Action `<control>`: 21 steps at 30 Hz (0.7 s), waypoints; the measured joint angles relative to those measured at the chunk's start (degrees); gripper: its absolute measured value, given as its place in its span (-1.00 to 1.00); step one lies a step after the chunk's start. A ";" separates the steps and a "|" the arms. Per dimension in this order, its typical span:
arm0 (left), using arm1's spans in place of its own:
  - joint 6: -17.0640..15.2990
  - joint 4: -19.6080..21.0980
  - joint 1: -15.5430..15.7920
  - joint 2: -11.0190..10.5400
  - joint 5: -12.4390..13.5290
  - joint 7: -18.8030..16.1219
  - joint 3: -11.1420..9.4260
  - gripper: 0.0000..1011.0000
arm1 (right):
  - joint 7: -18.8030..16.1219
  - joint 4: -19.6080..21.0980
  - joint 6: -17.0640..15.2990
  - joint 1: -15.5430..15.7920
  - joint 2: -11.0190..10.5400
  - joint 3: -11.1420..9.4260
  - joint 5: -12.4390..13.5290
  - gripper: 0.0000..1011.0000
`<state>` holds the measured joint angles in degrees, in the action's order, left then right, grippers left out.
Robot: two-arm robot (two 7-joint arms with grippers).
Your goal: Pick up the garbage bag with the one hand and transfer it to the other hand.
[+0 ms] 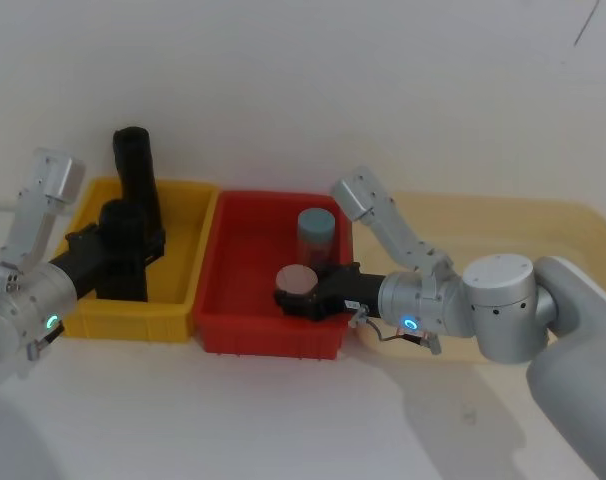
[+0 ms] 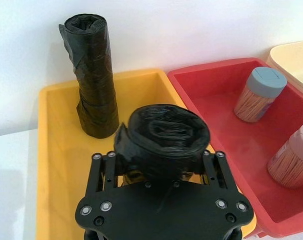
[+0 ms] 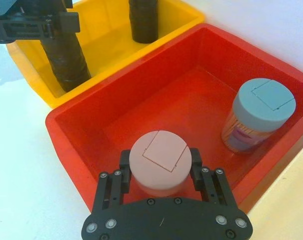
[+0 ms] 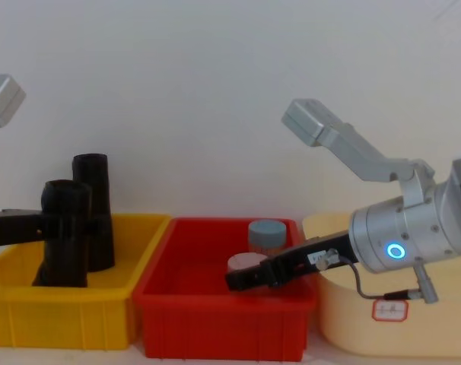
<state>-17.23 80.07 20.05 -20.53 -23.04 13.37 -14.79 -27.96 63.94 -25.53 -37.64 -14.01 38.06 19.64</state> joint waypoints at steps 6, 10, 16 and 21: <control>0.00 0.00 0.00 0.00 0.00 0.00 0.00 0.17 | -0.03 0.00 -0.03 0.00 0.00 0.00 -0.03 0.32; 0.00 0.00 0.00 0.00 0.00 0.00 0.00 0.09 | -0.05 0.00 -0.04 0.00 0.00 0.00 -0.05 0.31; 0.00 0.00 0.00 0.00 0.00 0.00 0.00 0.02 | -0.05 0.00 -0.05 0.00 0.00 0.00 -0.07 0.31; 0.00 0.00 0.00 0.00 0.00 0.00 0.00 -0.04 | -0.05 -0.01 -0.05 0.01 0.01 0.01 -0.07 0.31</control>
<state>-17.23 80.07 20.05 -20.53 -23.05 13.37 -14.79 -28.01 63.94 -25.58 -37.63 -14.00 38.07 19.57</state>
